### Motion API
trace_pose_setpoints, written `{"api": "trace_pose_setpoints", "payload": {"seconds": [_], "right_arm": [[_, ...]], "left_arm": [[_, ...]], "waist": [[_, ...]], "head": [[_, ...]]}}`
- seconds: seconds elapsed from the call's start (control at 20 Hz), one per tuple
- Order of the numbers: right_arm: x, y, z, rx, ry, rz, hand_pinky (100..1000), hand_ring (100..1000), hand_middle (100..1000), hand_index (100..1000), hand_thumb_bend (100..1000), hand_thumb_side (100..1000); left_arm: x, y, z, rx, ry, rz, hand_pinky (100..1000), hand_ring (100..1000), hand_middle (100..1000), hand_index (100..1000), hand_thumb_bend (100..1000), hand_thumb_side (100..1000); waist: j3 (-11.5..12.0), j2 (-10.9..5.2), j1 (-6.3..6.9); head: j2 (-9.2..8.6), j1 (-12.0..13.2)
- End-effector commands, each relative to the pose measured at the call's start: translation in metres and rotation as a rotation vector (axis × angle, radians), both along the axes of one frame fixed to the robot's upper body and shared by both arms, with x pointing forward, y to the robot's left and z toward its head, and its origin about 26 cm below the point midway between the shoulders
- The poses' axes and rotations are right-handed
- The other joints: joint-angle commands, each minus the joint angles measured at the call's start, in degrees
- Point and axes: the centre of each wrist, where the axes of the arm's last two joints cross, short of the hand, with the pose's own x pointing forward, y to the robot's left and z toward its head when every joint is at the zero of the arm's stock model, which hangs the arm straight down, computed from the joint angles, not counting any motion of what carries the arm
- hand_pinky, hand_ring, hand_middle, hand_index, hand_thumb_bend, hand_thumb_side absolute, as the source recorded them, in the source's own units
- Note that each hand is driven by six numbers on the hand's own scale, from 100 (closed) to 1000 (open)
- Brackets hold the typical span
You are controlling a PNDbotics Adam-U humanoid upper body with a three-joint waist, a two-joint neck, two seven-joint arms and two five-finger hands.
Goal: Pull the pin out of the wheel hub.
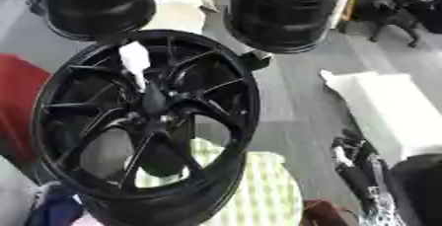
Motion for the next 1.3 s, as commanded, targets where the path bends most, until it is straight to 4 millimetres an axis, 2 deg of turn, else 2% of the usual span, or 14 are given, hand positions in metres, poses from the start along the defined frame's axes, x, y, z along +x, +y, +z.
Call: {"api": "trace_pose_setpoints", "payload": {"seconds": [0.05,0.15,0.2,0.3,0.55,0.7,0.9,1.15,1.3], "right_arm": [[0.002,-0.003,0.006,-0.017,-0.018,0.007,679,633,666,822,143,448],[0.002,-0.004,0.006,-0.017,-0.017,0.005,679,633,665,822,143,447],[0.002,-0.004,0.006,-0.017,-0.017,0.005,679,633,666,823,143,447],[0.002,-0.003,0.006,-0.017,-0.019,0.005,679,634,666,823,143,447],[0.002,-0.004,0.006,-0.016,-0.019,0.006,679,634,666,823,145,447],[0.003,-0.004,0.006,-0.019,-0.019,0.006,680,634,666,823,145,448],[0.003,-0.005,0.007,-0.023,-0.022,0.003,680,634,666,824,145,448],[0.002,-0.006,0.006,-0.028,-0.02,0.001,680,633,666,824,145,448],[0.001,-0.007,0.006,-0.032,-0.018,0.004,680,633,666,824,145,448]], "left_arm": [[0.0,0.0,0.008,0.013,-0.031,-0.005,482,254,186,513,204,211],[0.0,0.0,0.008,0.016,-0.027,-0.009,529,385,318,663,275,254],[0.0,0.0,0.009,0.021,-0.024,-0.013,560,470,413,754,314,280],[0.0,-0.001,0.009,0.034,-0.02,-0.024,591,546,506,826,343,302],[0.0,-0.001,0.01,0.055,-0.013,-0.042,612,587,570,866,360,321],[0.0,0.006,0.017,0.121,-0.011,-0.057,621,601,585,876,379,341],[0.006,0.033,0.049,0.324,-0.041,-0.073,634,618,605,883,398,375],[0.019,0.072,0.111,0.6,-0.127,-0.068,656,636,630,889,406,428],[0.034,0.085,0.156,0.801,-0.164,-0.142,674,651,645,889,405,458]], "waist": [[-0.04,-0.89,0.07],[-0.05,-0.89,0.07],[-0.03,-0.89,0.07],[0.0,-0.87,0.06],[-0.05,-0.73,0.03],[-0.21,-0.71,0.13],[-0.43,-0.77,0.44],[-0.7,-1.05,1.01],[-1.05,-1.32,1.32]], "head": [[-0.13,0.15],[-0.13,0.27],[-0.13,0.28],[-0.13,0.23],[-0.13,0.2],[-0.13,0.18],[-0.13,0.06],[-0.13,-0.21],[-0.13,-0.18]]}}
